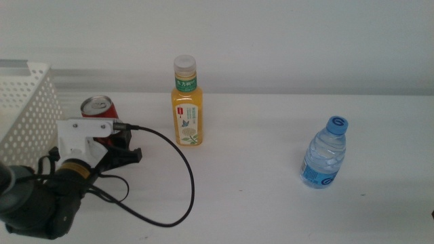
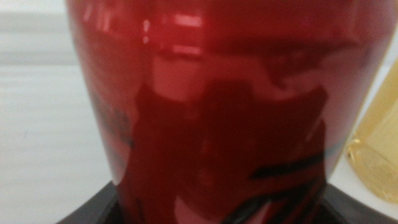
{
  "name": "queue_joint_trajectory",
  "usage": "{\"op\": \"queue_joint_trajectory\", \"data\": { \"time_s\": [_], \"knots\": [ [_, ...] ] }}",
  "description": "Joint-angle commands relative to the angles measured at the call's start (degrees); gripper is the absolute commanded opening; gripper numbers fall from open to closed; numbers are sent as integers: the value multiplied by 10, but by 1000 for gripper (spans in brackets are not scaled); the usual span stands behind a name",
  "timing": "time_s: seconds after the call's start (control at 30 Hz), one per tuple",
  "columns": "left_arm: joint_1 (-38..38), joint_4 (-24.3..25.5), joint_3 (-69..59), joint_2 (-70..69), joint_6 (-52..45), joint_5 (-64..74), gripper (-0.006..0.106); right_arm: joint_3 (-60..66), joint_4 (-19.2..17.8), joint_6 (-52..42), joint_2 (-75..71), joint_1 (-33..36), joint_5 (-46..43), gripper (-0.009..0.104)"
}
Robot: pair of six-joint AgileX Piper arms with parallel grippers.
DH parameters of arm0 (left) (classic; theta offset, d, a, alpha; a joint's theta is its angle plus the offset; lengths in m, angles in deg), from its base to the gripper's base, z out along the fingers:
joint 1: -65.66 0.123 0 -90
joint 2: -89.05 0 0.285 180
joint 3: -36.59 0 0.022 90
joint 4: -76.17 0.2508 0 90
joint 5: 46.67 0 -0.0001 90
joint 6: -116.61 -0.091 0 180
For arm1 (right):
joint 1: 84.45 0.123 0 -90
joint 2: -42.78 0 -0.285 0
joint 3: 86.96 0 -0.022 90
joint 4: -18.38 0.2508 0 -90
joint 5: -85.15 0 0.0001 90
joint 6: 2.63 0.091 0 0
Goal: Use arms to grab the bottles and put them into the dustbin to the left of the table.
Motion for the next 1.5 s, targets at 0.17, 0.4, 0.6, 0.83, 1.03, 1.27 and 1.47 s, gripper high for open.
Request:
{"op": "queue_joint_trajectory", "data": {
  "time_s": [0.17, 0.4, 0.6, 0.83, 1.03, 1.27, 1.47],
  "knots": [
    [-5, -5, -37, -92, -27, 56, -2, 25, -4, -3, -22, -2, -7, 88],
    [-5, 0, -52, -221, -44, 191, -2, 25, -4, -3, -22, -2, -7, 88],
    [-5, 13, -52, -339, -55, 353, -2, 25, -4, -3, -22, -2, -7, 88],
    [-5, -7, -46, -462, -57, 511, -2, 25, -4, -3, -22, -2, -7, 88],
    [-5, 4, 24, -529, -59, 708, -2, 25, -4, -3, -22, -2, -7, 88],
    [-5, 4, 146, -530, -56, 933, -2, 25, -4, -3, -22, -2, -7, 88],
    [-5, 4, 212, -529, -72, 1027, -2, 25, -4, -3, -22, -2, -7, 88]
  ]
}}
